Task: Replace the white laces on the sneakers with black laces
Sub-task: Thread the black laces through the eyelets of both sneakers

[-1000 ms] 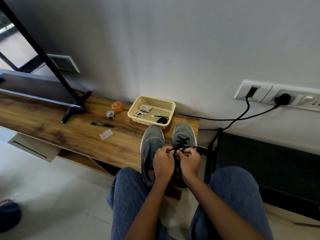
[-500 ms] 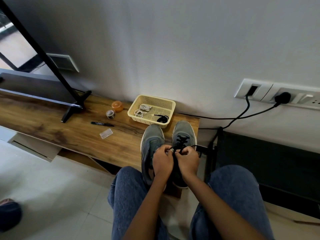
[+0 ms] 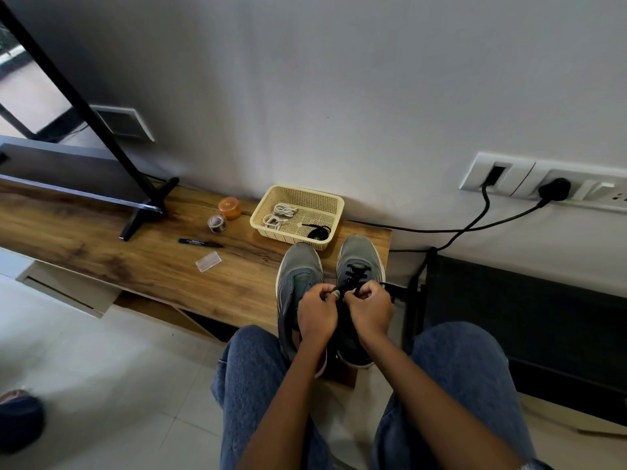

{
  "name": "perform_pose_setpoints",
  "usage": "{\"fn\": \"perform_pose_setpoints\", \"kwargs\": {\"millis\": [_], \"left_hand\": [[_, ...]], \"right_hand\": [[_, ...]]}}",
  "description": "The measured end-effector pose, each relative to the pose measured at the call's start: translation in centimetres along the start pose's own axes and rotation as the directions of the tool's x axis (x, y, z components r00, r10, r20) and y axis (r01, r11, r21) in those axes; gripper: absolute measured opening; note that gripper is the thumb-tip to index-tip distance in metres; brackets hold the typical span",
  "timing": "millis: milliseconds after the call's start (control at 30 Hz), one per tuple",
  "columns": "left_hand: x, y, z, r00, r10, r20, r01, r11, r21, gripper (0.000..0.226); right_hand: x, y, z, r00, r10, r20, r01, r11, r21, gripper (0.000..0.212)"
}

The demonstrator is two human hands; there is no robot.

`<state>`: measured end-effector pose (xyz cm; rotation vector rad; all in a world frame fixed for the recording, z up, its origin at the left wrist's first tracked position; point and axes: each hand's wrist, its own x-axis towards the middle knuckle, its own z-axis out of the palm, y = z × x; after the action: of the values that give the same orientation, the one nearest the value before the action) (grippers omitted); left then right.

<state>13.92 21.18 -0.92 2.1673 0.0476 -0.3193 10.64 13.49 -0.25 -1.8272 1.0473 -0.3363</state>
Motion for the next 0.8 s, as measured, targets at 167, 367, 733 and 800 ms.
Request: {"fn": "perform_pose_setpoints", "kwargs": {"millis": [167,367,733,800], "left_hand": [[-0.02,0.03,-0.04,1.000,0.005,0.000,-0.005,1.000,0.007,0.017],[-0.22,0.13,-0.15,0.999,0.033,0.011,-0.033,0.999,0.017,0.018],[0.38,-0.37,-0.42,0.994,0.092,0.061,-0.091,0.996,-0.008,0.017],[0.62,-0.41,-0.45,0.992,0.085,0.088,-0.085,0.996,-0.003,0.014]], "right_hand": [[0.12,0.11,-0.28,0.994,-0.095,0.058,0.099,0.993,-0.070,0.024],[0.26,0.18,-0.40,0.991,-0.122,0.054,0.127,0.988,-0.090,0.029],[0.33,0.32,-0.36,0.994,-0.094,0.063,0.103,0.983,-0.152,0.017],[0.38,0.37,-0.42,0.992,-0.103,0.077,0.114,0.983,-0.147,0.020]]}}
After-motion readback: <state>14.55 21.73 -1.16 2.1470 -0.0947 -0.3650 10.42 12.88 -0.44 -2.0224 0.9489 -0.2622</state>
